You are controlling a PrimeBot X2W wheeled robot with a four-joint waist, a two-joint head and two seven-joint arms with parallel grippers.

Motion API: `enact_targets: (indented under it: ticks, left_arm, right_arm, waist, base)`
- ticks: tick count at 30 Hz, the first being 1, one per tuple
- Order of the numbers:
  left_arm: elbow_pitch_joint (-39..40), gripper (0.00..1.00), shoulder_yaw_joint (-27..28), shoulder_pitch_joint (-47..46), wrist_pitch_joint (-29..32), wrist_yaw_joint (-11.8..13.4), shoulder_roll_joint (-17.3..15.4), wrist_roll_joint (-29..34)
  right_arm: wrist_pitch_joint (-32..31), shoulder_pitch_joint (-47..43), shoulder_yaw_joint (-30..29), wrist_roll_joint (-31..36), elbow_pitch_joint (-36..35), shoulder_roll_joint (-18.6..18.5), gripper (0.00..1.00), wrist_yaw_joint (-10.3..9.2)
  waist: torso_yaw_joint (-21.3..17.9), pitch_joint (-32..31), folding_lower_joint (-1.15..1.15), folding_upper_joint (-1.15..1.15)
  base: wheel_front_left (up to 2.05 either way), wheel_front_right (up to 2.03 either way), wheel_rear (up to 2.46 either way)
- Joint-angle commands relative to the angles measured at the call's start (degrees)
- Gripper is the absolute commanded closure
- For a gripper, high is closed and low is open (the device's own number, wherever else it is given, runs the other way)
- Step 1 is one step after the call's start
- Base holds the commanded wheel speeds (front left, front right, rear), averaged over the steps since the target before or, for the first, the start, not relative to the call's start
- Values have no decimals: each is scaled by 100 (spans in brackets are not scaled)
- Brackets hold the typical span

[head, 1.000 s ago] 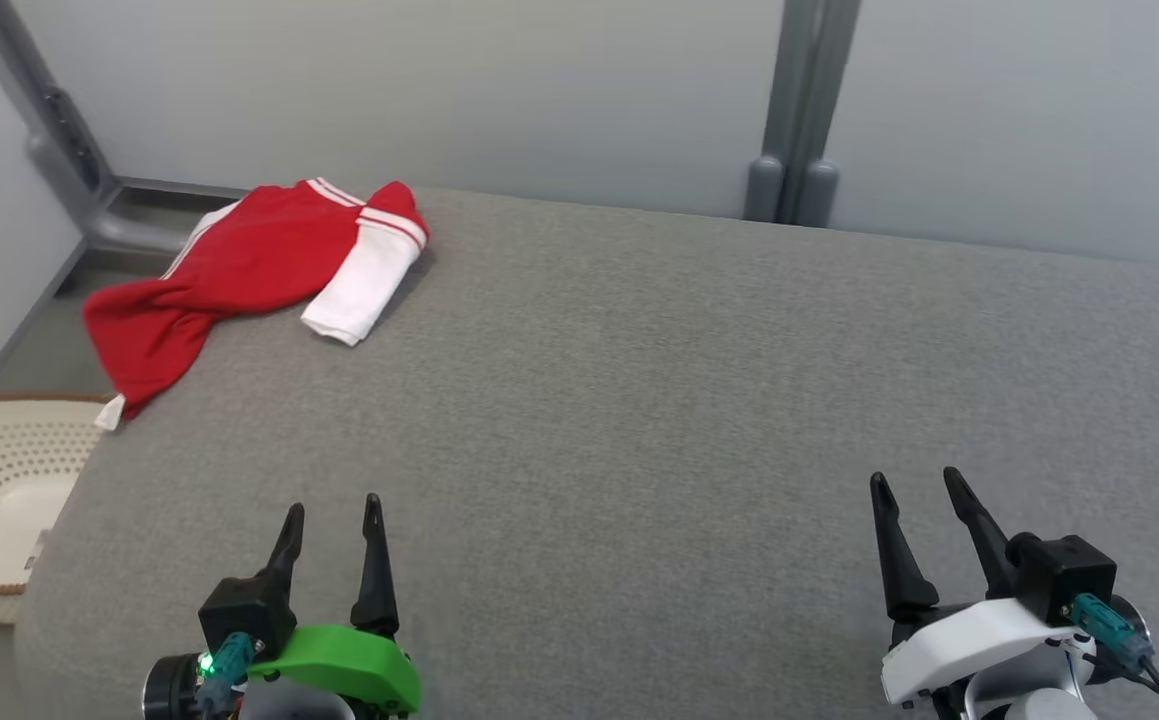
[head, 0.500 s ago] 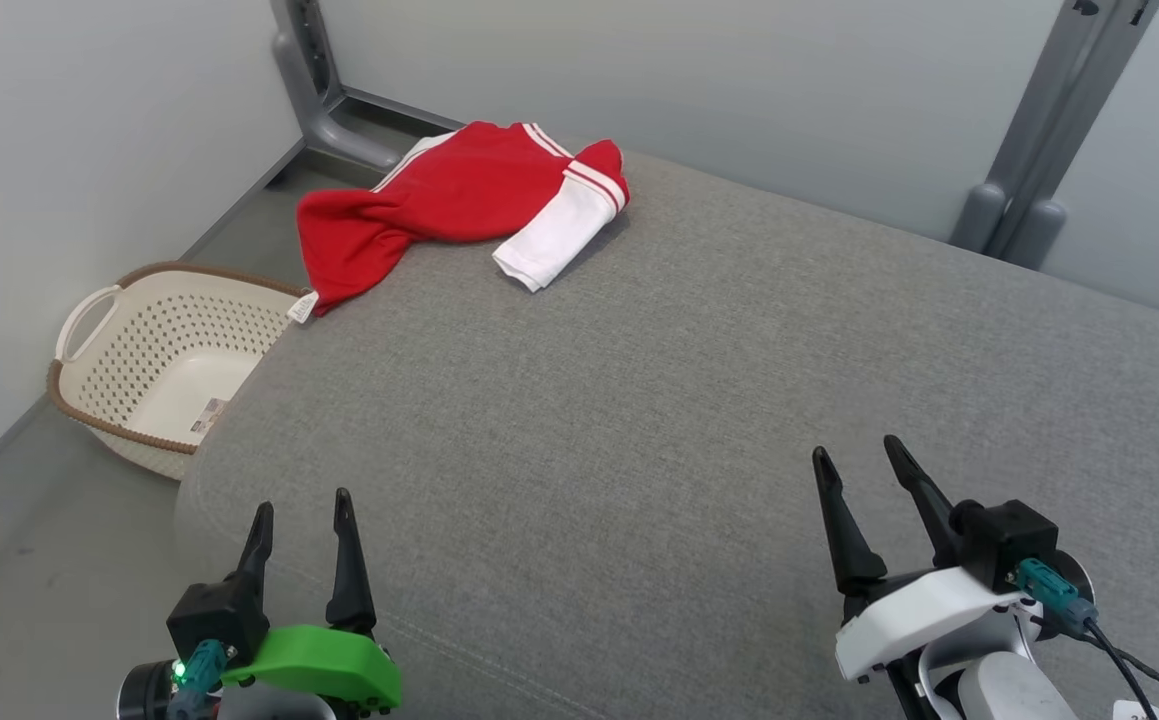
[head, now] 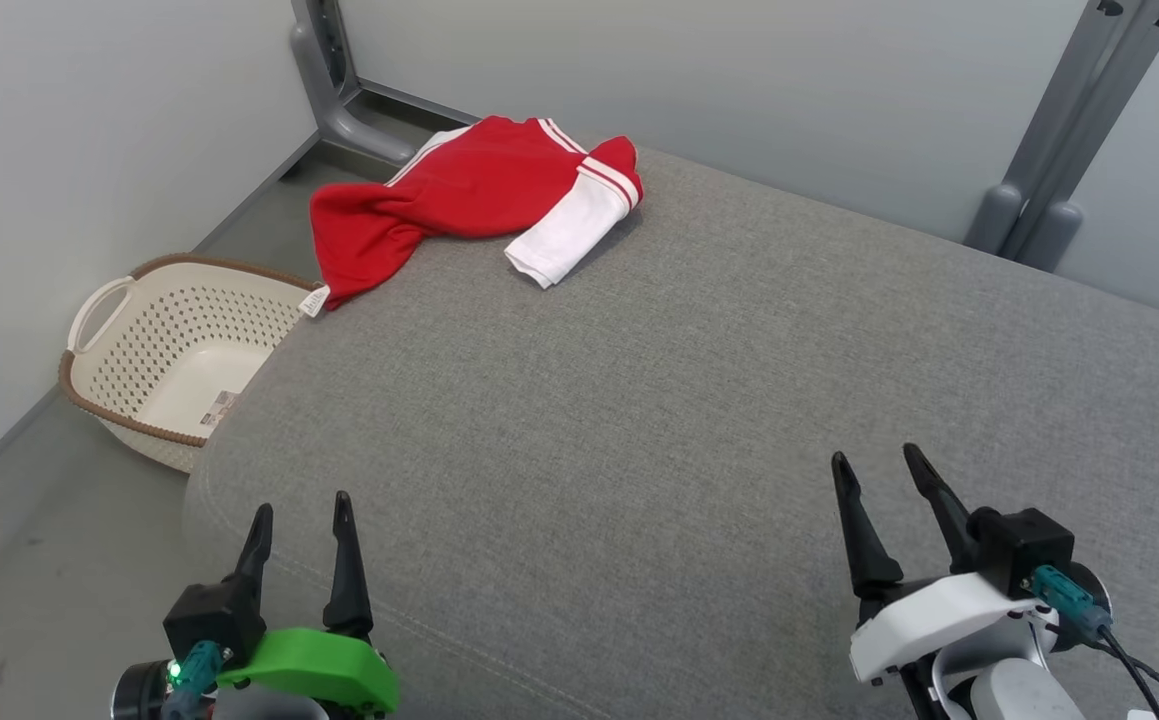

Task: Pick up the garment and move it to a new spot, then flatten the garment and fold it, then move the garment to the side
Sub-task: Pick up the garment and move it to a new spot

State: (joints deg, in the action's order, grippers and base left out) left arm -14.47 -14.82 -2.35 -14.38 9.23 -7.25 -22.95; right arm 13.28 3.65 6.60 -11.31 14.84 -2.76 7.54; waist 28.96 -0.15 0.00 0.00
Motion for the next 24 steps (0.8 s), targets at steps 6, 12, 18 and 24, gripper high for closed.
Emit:
enact_targets:
  ticks: [6,12,18,24]
  left_arm:
    - [338,0,269,-550,140,-57,-435,1]
    - [641,0,453,-1901,653,-267,-1237,262]
    - [301,0,451,-3535,1602,-696,-1931,370]
    - [-725,0,646,-4919,2585,-1066,-2226,-101]
  right_arm:
    - [-58,127,-189,230,-367,-23,0,-10]
    - [-306,531,-414,606,-830,-28,0,-11]
    - [-552,802,-546,884,-1260,-25,0,-10]
    - [-777,1008,-635,1032,-1724,-21,0,-11]
  waist:
    - [-356,361,0,0]
    - [-929,958,0,0]
    - [-1661,1521,0,0]
    - [-2375,2239,0,0]
  base:
    - [0,0,0]
    - [0,0,0]
    - [0,0,0]
    - [0,0,0]
